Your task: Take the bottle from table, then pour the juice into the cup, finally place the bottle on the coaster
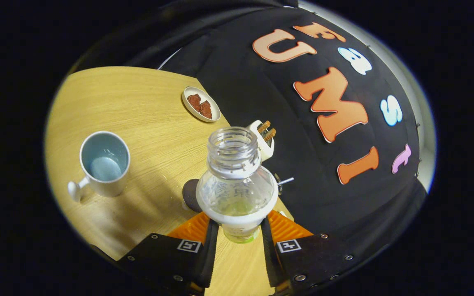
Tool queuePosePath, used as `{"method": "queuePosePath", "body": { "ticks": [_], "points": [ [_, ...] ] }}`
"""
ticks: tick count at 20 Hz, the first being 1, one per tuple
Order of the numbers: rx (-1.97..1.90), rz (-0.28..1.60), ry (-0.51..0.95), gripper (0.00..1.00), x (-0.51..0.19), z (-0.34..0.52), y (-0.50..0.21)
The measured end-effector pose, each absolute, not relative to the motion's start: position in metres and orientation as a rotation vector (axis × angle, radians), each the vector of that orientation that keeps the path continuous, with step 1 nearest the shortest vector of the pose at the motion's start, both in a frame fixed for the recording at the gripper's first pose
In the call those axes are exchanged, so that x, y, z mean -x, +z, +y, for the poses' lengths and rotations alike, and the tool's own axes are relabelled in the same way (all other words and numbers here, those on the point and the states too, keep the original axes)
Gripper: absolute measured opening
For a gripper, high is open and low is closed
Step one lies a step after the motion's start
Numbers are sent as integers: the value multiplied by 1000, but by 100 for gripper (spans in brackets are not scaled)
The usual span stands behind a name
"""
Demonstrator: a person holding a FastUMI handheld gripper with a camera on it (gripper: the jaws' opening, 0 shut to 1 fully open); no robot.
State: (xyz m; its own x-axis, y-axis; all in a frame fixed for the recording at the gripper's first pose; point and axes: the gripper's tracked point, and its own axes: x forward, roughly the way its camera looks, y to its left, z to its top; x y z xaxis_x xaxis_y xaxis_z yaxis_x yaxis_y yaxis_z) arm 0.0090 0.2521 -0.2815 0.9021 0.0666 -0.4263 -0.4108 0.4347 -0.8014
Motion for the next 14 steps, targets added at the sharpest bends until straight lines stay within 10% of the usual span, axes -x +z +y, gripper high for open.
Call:
{"method": "queuePosePath", "body": {
  "ticks": [14],
  "points": [
    [1481,112,388,52,-17,292,-285]
  ]
}}
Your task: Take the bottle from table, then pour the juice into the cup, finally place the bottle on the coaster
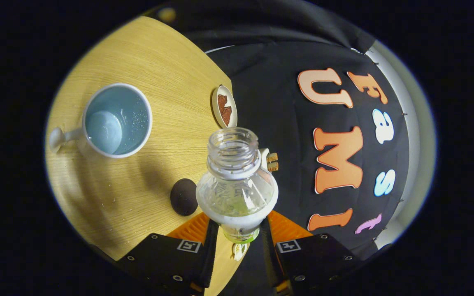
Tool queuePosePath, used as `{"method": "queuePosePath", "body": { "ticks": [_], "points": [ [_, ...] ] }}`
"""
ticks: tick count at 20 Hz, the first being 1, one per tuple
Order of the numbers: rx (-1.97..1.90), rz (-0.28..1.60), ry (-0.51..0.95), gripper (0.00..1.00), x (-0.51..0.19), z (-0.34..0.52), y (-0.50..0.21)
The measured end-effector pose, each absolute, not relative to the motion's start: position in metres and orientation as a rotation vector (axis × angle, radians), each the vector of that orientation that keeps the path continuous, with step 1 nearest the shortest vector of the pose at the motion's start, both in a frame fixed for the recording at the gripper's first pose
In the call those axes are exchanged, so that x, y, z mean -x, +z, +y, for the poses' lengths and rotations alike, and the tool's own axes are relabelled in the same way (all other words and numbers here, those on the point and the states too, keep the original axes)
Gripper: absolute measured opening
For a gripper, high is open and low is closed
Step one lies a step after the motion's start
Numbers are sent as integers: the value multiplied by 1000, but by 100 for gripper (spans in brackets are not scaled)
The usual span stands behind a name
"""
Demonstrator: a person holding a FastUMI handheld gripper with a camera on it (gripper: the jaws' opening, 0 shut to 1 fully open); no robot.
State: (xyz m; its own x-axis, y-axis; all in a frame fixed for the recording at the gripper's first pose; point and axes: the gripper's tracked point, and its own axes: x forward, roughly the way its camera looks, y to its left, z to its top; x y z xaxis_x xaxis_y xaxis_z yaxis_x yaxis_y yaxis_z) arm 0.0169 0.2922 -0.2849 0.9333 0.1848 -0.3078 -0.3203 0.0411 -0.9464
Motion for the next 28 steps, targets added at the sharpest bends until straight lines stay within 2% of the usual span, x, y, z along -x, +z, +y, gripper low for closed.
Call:
{"method": "queuePosePath", "body": {
  "ticks": [9,28],
  "points": [
    [1634,-13,407,52,-27,309,-275],
    [1775,-34,436,52,-20,313,-286]
  ]
}}
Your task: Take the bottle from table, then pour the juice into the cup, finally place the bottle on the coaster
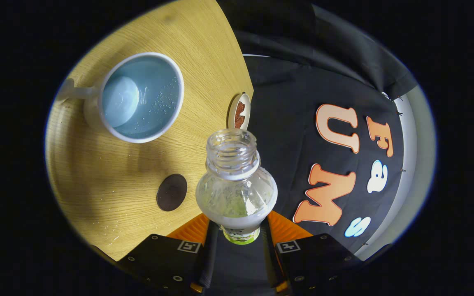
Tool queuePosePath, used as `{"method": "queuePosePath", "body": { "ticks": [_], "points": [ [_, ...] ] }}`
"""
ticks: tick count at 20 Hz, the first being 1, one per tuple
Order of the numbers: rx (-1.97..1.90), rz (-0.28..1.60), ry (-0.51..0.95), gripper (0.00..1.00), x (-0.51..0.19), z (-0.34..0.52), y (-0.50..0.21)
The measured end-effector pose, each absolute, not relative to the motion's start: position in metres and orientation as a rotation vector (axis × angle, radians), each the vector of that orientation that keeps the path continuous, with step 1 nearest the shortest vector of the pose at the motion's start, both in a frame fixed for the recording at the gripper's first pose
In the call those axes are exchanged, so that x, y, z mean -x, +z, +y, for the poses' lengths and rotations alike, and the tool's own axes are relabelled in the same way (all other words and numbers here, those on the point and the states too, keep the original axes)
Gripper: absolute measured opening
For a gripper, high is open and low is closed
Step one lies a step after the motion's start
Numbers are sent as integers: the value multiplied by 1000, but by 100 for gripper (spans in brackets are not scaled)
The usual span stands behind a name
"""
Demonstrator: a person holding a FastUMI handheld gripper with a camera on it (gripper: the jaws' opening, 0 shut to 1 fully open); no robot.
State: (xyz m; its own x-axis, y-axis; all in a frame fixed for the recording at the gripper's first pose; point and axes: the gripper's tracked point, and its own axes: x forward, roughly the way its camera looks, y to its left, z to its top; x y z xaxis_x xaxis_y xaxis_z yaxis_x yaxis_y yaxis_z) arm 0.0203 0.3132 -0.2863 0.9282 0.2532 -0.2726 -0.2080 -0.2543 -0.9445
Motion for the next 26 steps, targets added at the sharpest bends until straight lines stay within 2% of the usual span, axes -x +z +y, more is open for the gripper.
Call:
{"method": "queuePosePath", "body": {
  "ticks": [26],
  "points": [
    [1941,71,353,52,-2,306,-279]
  ]
}}
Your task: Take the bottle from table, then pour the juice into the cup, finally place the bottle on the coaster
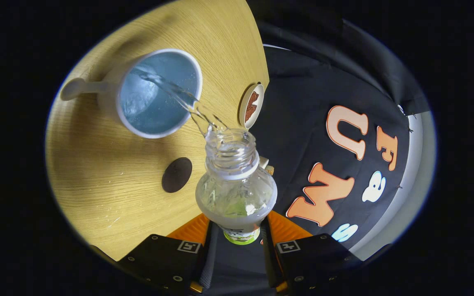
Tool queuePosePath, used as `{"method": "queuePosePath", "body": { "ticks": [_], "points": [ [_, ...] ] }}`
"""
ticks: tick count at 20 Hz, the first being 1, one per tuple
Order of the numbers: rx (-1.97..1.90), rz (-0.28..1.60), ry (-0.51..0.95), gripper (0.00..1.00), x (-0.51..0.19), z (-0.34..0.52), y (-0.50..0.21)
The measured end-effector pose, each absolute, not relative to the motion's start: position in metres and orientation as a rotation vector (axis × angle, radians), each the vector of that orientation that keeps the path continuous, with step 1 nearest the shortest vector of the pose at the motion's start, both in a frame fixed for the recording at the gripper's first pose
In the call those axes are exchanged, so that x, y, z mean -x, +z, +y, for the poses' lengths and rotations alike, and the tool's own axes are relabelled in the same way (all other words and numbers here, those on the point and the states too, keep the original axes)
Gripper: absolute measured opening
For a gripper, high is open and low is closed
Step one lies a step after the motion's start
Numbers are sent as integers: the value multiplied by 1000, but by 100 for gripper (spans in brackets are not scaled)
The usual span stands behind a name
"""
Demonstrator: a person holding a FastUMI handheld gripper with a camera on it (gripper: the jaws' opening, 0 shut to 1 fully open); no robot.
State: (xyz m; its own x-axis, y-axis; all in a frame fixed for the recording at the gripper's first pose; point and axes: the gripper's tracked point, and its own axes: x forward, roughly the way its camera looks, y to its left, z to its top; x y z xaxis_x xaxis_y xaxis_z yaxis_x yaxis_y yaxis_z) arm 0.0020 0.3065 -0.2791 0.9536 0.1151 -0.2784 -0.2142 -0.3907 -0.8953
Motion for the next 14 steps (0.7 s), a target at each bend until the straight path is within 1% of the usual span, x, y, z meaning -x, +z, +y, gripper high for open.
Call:
{"method": "queuePosePath", "body": {
  "ticks": [14],
  "points": [
    [2028,51,337,52,-4,310,-269]
  ]
}}
